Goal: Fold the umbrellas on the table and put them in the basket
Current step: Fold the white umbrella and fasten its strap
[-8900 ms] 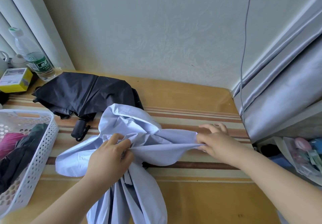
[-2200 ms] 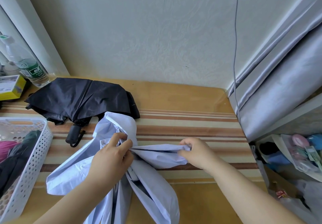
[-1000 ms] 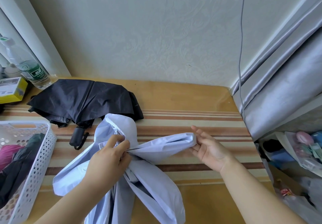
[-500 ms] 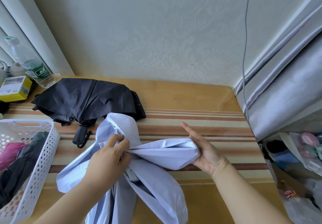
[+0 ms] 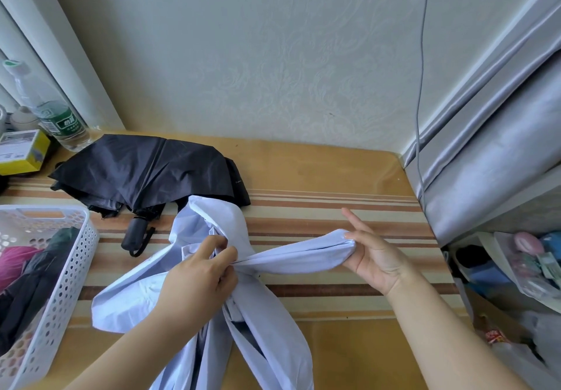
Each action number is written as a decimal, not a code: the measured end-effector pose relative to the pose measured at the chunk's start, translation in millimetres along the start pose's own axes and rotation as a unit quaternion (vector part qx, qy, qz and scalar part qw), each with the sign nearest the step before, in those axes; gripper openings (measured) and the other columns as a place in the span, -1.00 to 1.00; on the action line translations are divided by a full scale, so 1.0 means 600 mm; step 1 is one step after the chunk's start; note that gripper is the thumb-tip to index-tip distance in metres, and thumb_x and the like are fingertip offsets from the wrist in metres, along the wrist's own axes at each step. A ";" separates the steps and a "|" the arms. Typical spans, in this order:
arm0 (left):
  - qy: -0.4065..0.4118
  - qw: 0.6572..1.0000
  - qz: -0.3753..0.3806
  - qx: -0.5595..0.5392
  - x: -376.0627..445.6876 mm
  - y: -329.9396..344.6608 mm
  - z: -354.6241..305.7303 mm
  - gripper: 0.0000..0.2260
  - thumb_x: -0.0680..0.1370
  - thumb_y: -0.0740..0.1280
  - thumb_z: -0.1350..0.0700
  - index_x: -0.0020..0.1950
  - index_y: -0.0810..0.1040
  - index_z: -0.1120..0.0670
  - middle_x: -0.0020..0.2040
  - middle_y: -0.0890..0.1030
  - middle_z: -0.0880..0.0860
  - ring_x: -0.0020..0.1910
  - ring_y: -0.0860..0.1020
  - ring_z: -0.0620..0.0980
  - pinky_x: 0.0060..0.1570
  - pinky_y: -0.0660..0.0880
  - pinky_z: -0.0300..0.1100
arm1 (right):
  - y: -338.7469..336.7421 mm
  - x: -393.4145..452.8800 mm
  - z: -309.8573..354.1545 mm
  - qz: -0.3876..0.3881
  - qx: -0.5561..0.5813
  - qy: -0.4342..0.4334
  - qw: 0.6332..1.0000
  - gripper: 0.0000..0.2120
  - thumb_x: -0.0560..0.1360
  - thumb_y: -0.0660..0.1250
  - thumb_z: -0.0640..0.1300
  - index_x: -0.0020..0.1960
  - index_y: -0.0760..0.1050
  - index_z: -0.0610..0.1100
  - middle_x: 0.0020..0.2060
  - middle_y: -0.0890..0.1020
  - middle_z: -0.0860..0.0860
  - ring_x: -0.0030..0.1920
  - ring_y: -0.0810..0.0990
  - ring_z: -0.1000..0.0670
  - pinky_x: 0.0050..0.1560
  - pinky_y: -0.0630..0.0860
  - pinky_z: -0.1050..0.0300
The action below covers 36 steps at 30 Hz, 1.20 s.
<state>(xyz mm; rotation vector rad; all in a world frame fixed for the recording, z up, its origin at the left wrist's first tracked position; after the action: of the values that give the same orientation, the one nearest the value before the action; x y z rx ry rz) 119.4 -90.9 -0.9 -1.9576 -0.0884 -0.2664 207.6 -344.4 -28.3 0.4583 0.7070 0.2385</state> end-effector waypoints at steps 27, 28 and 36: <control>-0.018 1.000 -0.007 0.002 -0.003 -0.002 -0.007 -0.94 0.40 0.07 0.09 -0.18 0.31 -0.01 -0.12 0.52 -0.02 -0.55 0.20 0.00 -0.54 -0.06 -0.45 | 0.029 -0.029 0.018 -0.135 -0.677 -0.067 0.720 -0.88 0.52 0.27 -0.19 -0.17 0.45 -0.01 0.02 0.51 0.03 -0.31 0.46 0.09 -0.37 0.34 0.24; -0.017 1.000 -0.009 0.004 -0.003 -0.003 -0.007 -0.93 0.40 0.07 0.09 -0.18 0.32 -0.01 -0.12 0.51 -0.03 -0.54 0.19 -0.01 -0.54 -0.06 -0.45 | 0.031 -0.031 0.021 -0.144 -0.681 -0.073 0.714 -0.88 0.53 0.25 -0.20 -0.15 0.43 -0.03 -0.08 0.59 0.00 -0.37 0.48 0.10 -0.39 0.35 0.22; -0.017 1.000 -0.009 0.003 -0.006 0.002 -0.009 -0.94 0.39 0.07 0.09 -0.19 0.30 -0.01 -0.12 0.51 -0.02 -0.54 0.22 0.00 -0.54 -0.03 -0.45 | 0.026 -0.032 0.035 -0.161 -0.638 -0.048 0.751 -0.76 0.49 0.25 -0.31 -0.20 0.52 0.00 -0.33 0.47 0.04 -0.29 0.49 0.01 -0.29 0.43 0.19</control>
<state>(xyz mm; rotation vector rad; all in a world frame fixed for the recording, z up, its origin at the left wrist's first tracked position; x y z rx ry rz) 115.5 -96.0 -0.8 -1.9560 -0.1285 -0.2433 206.3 -344.5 4.2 -0.9691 0.3684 0.3121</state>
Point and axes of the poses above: each hand's wrist, its own x-axis towards the middle knuckle, its own y-axis out of the palm, z = x × y, the point moved 7 cm from there along x, towards the middle knuckle
